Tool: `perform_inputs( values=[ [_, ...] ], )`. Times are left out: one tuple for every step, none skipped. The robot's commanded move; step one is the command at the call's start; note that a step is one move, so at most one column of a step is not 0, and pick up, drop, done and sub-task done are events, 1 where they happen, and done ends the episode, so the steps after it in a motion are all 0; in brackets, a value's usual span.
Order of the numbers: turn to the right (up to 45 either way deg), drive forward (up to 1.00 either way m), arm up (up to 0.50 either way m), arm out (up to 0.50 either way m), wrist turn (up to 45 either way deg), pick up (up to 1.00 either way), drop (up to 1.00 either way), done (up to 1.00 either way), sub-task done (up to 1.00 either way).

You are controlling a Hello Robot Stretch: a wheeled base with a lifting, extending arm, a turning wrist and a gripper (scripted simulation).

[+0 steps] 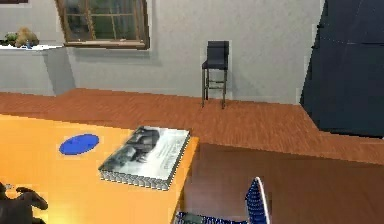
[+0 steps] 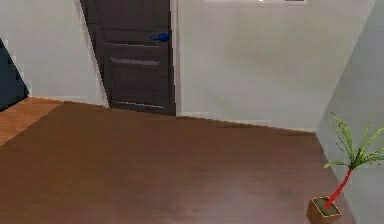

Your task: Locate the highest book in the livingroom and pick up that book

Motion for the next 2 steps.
perform_inputs(
  values=[
    [-45.0, 0.00, 0.00, 0.00, 0.0, 0.00, 0.00, 0.00, 0.00],
    [-45.0, 0.00, 0.00, 0.00, 0.0, 0.00, 0.00, 0.00, 0.00]
  ],
)
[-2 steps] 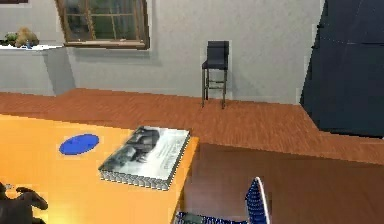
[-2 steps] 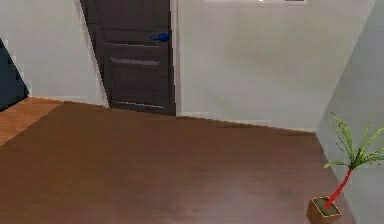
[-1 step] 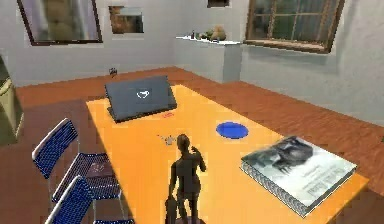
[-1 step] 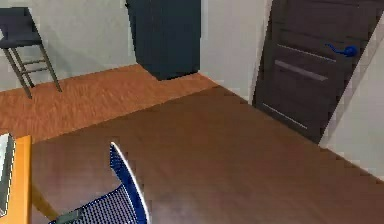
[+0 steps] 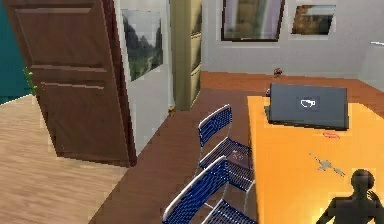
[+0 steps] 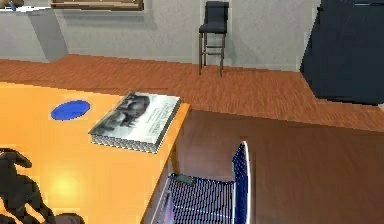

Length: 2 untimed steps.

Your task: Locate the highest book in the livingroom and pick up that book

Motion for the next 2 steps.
perform_inputs(
  values=[
    [-12.0, 0.00, 0.00, 0.00, 0.0, 0.00, 0.00, 0.00, 0.00],
    [0.0, 0.00, 0.50, 0.00, 0.0, 0.00, 0.00, 0.00, 0.00]
  ],
)
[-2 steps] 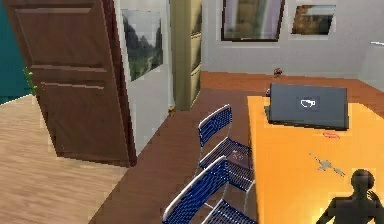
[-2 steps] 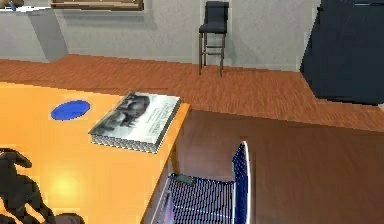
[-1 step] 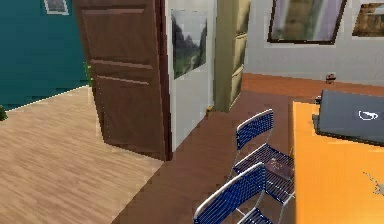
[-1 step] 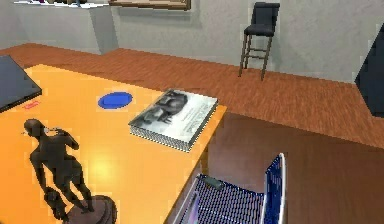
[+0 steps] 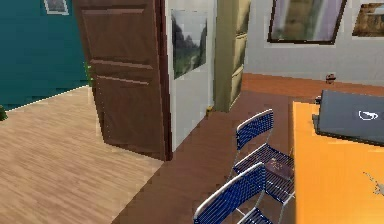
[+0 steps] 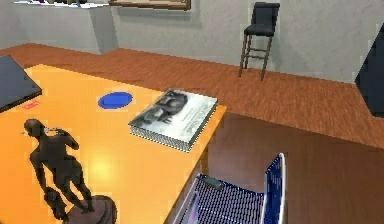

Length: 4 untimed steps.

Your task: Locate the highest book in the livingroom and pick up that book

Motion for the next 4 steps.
perform_inputs(
  values=[
    [0.0, 0.00, 0.38, 0.00, 0.0, 0.00, 0.00, 0.00, 0.00],
    [0.0, 0.00, 0.00, 0.36, 0.0, 0.00, 0.00, 0.00, 0.00],
    [0.0, 0.00, 0.00, 0.00, 45.0, 0.00, 0.00, 0.00, 0.00],
    [0.0, 0.00, 0.00, 0.00, 45.0, 0.00, 0.00, 0.00, 0.00]
  ],
)
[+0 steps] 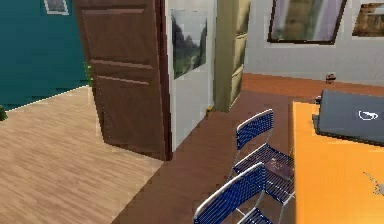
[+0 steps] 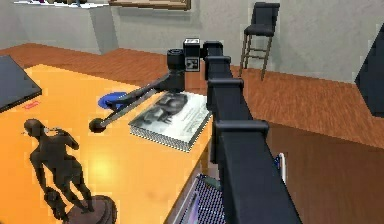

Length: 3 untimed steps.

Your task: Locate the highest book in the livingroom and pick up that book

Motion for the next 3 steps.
perform_inputs(
  values=[
    [0.0, 0.00, 0.00, 0.00, 45.0, 0.00, 0.00, 0.00, 0.00],
    [0.0, 0.00, 0.00, 0.00, 45.0, 0.00, 0.00, 0.00, 0.00],
    [0.0, 0.00, 0.00, 0.00, 3.0, 0.00, 0.00, 0.00, 0.00]
  ],
)
